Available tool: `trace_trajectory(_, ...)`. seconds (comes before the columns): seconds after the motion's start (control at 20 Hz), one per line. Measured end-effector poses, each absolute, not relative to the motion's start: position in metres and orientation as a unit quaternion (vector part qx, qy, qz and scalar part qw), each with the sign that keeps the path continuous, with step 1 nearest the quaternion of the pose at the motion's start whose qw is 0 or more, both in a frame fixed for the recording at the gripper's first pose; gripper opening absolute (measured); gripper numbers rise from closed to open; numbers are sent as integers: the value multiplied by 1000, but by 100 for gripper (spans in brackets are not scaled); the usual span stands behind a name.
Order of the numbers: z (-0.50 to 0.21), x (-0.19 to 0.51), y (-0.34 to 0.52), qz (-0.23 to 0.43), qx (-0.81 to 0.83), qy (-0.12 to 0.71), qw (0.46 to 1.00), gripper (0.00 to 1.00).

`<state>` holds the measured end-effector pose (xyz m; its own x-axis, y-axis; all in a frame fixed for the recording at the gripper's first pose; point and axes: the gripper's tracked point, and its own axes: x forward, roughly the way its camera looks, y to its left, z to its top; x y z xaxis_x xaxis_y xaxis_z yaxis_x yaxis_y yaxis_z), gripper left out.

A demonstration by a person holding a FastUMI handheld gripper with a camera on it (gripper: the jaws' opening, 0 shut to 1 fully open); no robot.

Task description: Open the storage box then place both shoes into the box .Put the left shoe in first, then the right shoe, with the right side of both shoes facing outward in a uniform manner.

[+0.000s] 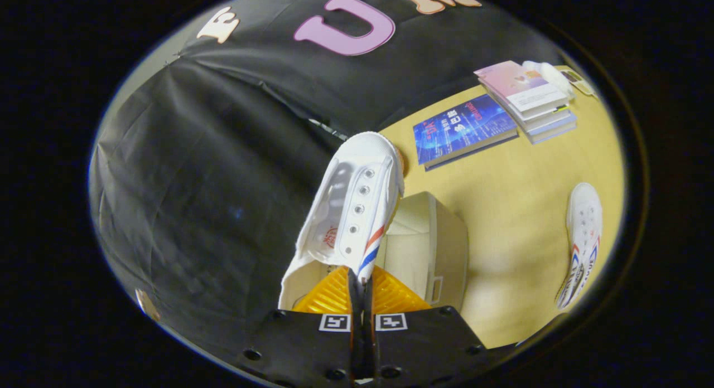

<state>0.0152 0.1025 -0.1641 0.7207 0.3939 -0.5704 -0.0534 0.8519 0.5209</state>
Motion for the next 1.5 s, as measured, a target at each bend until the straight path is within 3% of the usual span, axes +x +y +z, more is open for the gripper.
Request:
trace_trajectory(0.4,-237,0,134,124,158,409,890,3)
trace_trajectory(1.0,-256,-9,155,115,81,403,904,2)
trace_trajectory(1.5,-308,12,163,37,121,472,873,2)
